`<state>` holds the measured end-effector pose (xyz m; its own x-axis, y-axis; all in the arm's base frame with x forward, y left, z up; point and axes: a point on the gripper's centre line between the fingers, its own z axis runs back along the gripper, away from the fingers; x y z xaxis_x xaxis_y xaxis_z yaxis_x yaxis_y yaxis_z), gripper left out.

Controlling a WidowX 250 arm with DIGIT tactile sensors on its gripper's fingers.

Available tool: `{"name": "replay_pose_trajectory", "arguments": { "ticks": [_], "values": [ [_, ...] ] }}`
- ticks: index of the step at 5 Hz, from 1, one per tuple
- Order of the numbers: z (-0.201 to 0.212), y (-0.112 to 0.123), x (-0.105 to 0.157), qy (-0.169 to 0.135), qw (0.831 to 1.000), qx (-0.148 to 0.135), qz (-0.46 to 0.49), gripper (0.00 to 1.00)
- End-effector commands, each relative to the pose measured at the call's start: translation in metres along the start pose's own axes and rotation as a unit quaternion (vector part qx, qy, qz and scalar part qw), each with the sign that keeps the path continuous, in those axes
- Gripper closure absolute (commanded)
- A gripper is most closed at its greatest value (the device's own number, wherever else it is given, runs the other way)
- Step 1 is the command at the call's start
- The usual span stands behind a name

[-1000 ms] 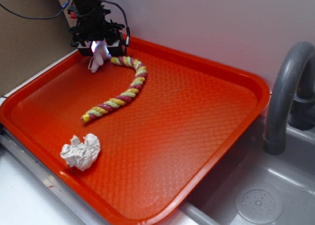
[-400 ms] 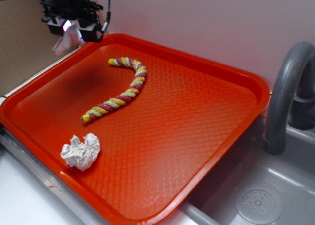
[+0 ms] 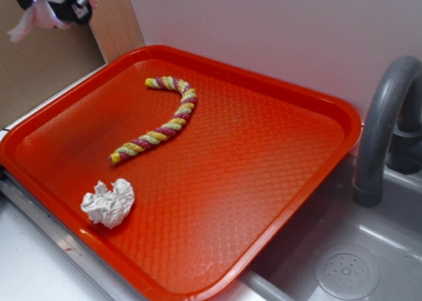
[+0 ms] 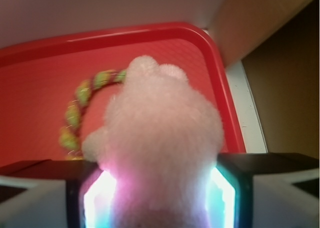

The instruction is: Grab the pink bunny.

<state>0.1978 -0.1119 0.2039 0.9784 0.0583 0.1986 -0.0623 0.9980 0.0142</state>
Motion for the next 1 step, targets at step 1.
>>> {"name": "replay_pose_trajectory", "arguments": {
  "ticks": [1],
  "values": [
    [0.0655,0.0207,0.0004,-0.053,0.994,-0.088,-0.022,1.00]
  ]
}}
